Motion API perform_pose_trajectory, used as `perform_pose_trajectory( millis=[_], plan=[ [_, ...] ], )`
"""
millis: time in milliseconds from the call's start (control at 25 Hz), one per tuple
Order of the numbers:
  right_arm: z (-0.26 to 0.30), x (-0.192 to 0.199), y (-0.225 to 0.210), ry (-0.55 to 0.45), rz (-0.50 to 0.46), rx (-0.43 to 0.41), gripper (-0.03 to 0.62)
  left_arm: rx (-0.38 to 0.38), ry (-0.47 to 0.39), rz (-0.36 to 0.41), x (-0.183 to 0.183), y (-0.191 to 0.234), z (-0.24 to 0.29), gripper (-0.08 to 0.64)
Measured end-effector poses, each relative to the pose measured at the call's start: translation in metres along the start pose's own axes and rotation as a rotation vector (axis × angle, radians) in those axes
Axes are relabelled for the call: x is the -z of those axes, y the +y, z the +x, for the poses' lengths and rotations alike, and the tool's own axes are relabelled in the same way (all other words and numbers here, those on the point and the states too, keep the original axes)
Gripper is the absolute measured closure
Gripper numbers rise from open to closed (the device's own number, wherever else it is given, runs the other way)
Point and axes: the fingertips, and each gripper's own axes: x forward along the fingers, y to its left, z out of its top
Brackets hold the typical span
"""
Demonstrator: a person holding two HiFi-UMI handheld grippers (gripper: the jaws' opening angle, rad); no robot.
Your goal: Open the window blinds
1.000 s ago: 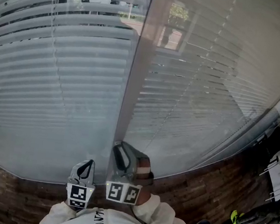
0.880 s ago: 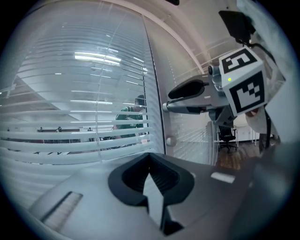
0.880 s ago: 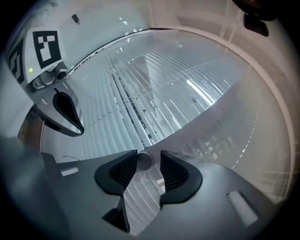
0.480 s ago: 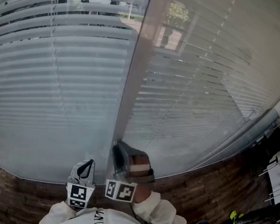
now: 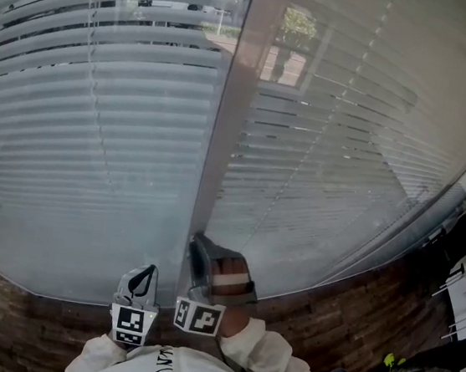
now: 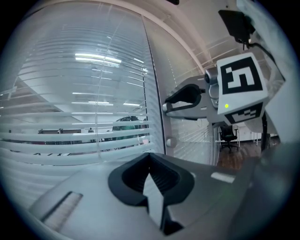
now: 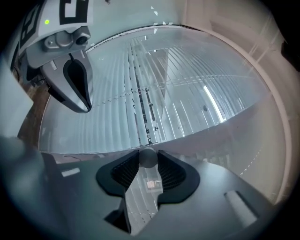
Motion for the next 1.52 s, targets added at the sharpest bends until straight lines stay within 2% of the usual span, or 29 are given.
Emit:
perform_pose_trajectory(
  millis=[200, 280, 600, 840, 920, 1040, 1240, 1360, 1440, 1520],
  plan=[
    [0.000, 0.000, -0.003, -0.019, 0.178, -0.043, 0.462, 0.002, 0.003, -0.001, 0.001, -0.002, 0.001, 0.560],
    [-0.001, -0.001, -0.004, -0.029, 0.277, -0.058, 0.462, 0.004, 0.002, 0.000, 0.001, -0.003, 0.001, 0.560],
    [-0.001, 0.003, -0.011, -0.081, 0.826, -0.122, 0.462, 0.004, 0.004, 0.001, 0.000, -0.005, 0.002, 0.560],
    [0.001, 0.012, -0.014, -0.119, 1.335, -0.190, 0.462, -0.001, 0.003, 0.004, -0.002, -0.004, 0.002, 0.560],
    [0.002, 0.014, -0.015, -0.130, 1.447, -0.201, 0.462, -0.003, 0.003, 0.003, -0.003, -0.005, 0.003, 0.560],
    [0.003, 0.015, -0.015, -0.143, 1.556, -0.212, 0.462, -0.004, 0.004, 0.005, -0.003, -0.006, 0.003, 0.560],
    [0.001, 0.016, -0.015, -0.176, 1.644, -0.230, 0.460, -0.009, 0.007, 0.010, -0.004, -0.011, 0.000, 0.560],
    [0.001, 0.017, -0.012, -0.216, 1.743, -0.293, 0.456, -0.017, 0.010, 0.015, -0.003, -0.014, -0.002, 0.560],
    [0.000, 0.019, -0.007, -0.219, 1.774, -0.346, 0.444, -0.027, 0.015, 0.016, -0.003, -0.016, -0.004, 0.560],
    [-0.004, 0.024, -0.003, -0.223, 1.784, -0.364, 0.445, -0.037, 0.024, 0.019, -0.002, -0.019, -0.006, 0.560]
  ],
)
